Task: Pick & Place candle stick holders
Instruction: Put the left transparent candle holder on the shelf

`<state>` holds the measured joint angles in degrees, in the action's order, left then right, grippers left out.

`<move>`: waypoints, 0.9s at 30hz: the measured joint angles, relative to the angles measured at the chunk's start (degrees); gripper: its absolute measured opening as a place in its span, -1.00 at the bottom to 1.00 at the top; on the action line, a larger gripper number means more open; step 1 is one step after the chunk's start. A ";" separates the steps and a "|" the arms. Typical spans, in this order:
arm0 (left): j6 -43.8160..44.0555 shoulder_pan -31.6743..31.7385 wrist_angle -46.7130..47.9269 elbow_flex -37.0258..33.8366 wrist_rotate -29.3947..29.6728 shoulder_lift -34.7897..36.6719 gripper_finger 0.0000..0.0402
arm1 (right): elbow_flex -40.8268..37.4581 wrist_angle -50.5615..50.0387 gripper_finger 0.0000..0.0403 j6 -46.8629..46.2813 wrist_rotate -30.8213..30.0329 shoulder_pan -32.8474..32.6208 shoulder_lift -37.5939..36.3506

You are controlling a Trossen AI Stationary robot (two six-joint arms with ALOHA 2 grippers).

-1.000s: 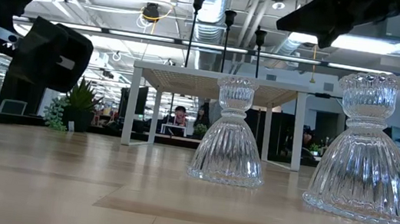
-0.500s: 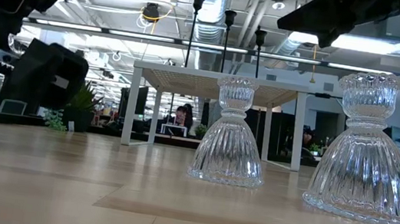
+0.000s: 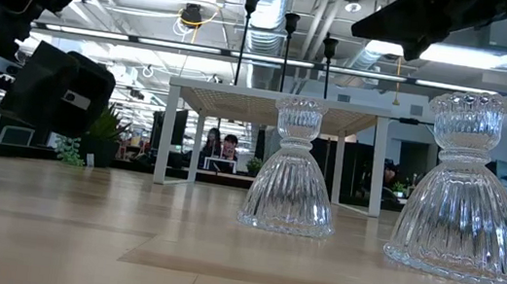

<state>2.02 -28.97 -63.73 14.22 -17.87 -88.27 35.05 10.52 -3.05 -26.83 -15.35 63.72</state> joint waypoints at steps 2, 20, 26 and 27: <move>0.00 0.00 -0.02 0.00 0.00 0.00 0.28 | 0.00 0.00 -1.00 0.00 0.00 0.00 0.00; 1.78 0.00 -0.60 0.00 0.03 0.07 -0.29 | 0.00 -0.21 -1.00 0.00 0.00 0.00 0.00; 5.96 0.00 -1.00 0.00 0.78 0.07 -0.29 | 0.00 -0.22 -1.00 0.00 0.00 0.00 0.00; 6.68 0.00 -1.04 0.00 0.98 0.07 -0.30 | 0.00 -0.24 -1.00 0.02 0.00 0.00 0.00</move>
<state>8.70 -28.97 -64.77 14.22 -16.89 -88.20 35.05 10.28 -3.03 -26.83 -15.35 63.72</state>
